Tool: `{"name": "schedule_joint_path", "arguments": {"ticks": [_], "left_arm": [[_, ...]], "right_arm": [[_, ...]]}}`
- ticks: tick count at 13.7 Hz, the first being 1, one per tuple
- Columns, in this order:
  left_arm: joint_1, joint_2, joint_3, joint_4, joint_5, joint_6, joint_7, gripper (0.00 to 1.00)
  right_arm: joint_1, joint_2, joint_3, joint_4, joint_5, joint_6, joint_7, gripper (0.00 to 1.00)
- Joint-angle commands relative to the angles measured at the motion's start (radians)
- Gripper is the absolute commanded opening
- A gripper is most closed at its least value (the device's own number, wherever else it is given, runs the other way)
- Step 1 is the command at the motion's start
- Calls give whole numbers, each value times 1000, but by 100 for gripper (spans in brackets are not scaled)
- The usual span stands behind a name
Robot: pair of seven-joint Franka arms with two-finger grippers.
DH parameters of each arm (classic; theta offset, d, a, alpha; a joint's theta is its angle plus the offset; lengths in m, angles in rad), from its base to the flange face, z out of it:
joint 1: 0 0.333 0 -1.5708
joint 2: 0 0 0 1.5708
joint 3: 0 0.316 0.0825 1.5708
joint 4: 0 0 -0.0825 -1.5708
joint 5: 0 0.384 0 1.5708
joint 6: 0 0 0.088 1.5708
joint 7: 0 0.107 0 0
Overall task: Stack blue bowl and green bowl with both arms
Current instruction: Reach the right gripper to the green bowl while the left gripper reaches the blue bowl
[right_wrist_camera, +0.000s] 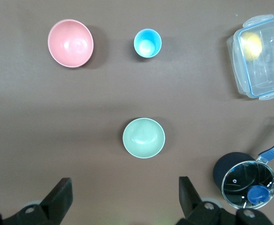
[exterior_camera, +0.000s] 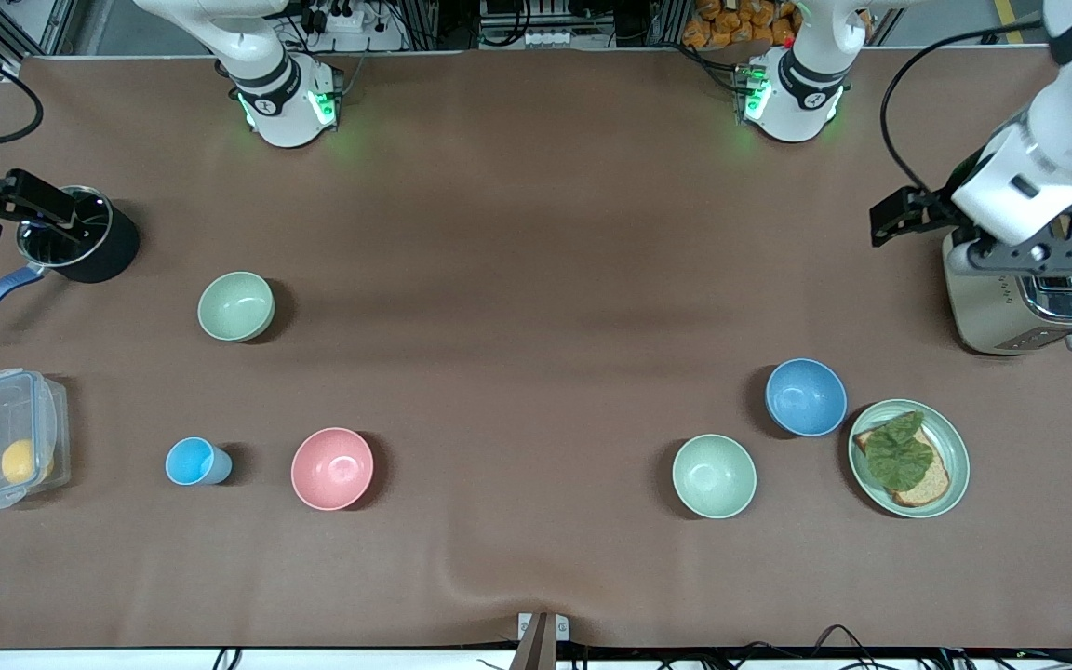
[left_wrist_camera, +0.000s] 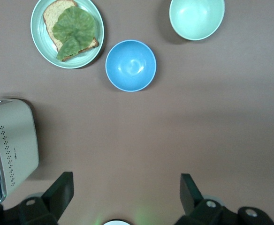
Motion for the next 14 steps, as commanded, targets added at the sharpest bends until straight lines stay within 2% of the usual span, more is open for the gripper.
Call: {"name": "schedule_joint_path", "arguments": {"ticks": [1, 3, 6, 10, 14], "left_arm": [[-26, 78, -16, 8, 77, 14, -14, 100], [-40, 132, -16, 14, 114, 15, -16, 100], [-29, 193, -16, 17, 113, 43, -16, 100], [-29, 313, -7, 54, 139, 43, -22, 100], [-31, 449, 1, 163, 162, 43, -61, 100]], "right_arm": [[0, 82, 4, 22, -21, -4, -17, 100], [-9, 137, 4, 22, -21, -12, -17, 100], [-17, 160, 2, 3, -23, -15, -8, 100], [-31, 114, 1, -178, -24, 86, 0, 100], [-60, -31, 2, -514, -15, 336, 0, 100]]}}
